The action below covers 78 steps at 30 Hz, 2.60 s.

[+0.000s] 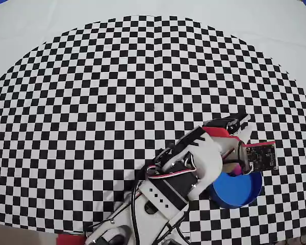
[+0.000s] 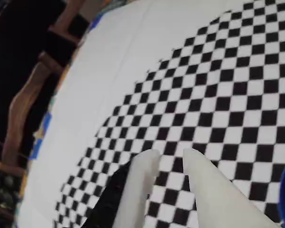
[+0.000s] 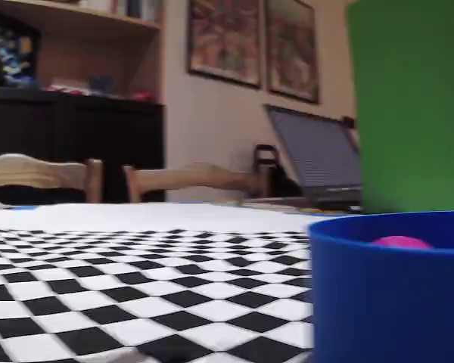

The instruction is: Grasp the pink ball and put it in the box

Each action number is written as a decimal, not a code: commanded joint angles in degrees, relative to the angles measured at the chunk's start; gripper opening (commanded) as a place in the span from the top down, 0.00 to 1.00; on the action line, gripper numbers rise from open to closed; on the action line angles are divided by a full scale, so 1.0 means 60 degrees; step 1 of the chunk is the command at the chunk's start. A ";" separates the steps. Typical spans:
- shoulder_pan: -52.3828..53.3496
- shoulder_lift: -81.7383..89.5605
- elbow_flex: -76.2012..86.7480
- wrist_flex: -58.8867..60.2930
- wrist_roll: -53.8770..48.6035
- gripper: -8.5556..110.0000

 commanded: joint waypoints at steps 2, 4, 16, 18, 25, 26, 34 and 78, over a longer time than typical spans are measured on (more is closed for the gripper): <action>-0.1509 -0.0073 -0.0425 -0.0439 0.1919 0.93; -0.2314 -0.0059 -0.0337 -0.0469 0.2739 0.93; -0.6401 0.0806 0.1172 -0.0483 0.5874 0.93; -0.6929 0.1157 0.1670 -0.0483 0.6152 0.93; -0.8042 0.2153 0.3193 -0.0557 0.6914 0.93; -0.8057 0.2241 0.3384 -0.0557 0.6929 0.93; -0.7471 0.2710 0.4146 -0.0176 0.6943 0.93; -0.6812 0.2886 0.4189 0.1846 0.7090 0.93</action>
